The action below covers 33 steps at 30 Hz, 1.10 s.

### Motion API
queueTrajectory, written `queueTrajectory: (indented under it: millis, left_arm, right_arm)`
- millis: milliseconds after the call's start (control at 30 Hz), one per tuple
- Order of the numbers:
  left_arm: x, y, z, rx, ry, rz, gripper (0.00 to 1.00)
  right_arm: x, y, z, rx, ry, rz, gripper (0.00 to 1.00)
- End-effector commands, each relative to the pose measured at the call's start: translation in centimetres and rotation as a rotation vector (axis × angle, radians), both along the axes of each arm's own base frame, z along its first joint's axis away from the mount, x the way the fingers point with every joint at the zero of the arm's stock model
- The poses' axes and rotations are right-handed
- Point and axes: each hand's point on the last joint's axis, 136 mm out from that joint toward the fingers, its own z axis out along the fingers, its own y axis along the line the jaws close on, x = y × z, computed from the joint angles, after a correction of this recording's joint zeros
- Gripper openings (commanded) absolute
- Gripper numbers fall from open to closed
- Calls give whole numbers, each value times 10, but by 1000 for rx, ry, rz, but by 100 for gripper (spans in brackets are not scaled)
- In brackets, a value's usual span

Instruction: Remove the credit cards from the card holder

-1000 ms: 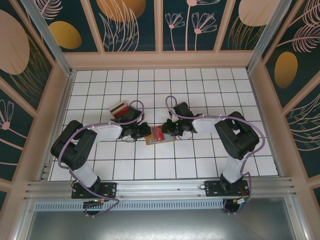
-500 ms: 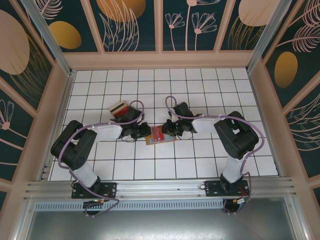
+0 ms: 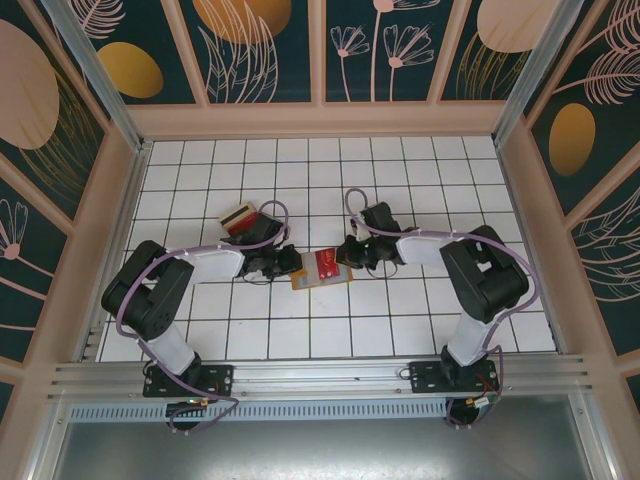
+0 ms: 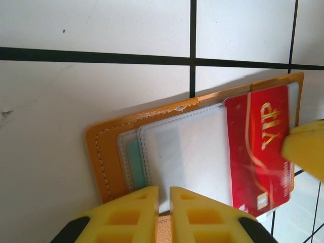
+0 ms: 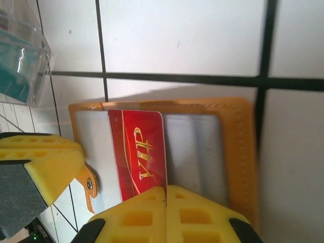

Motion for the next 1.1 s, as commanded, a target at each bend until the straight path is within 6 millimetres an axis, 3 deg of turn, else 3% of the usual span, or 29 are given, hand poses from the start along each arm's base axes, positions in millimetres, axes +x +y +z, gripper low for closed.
queueTrajectory:
  millis: [0, 100, 233, 367, 433, 733, 867, 1067]
  left_arm:
    - [-4, 2, -7, 36, 24, -15, 16]
    - [-1, -1, -2, 28, 17, -13, 17]
    - [7, -6, 17, -7, -14, 10, 28]
    - [18, -15, 48, -88, -61, 48, 48]
    - [24, -19, 68, -140, -97, 69, 53]
    - [38, -47, 151, -486, -205, 116, 49]
    - [37, -56, 166, -603, -200, 105, 46]
    - [35, -59, 171, -664, -190, 100, 42]
  right_arm:
    - [2, -17, 10, -14, -32, -14, 0]
    - [5, -17, 25, 15, -67, -15, 0]
    - [12, -17, 45, 46, -112, -25, 0]
    - [18, -20, 63, 83, -146, -49, 0]
    - [22, -20, 77, 115, -169, -61, 0]
    - [32, -16, 141, 364, -249, -101, 0]
    - [27, -8, 158, 470, -248, -69, 0]
    - [25, -6, 161, 514, -241, -67, 0]
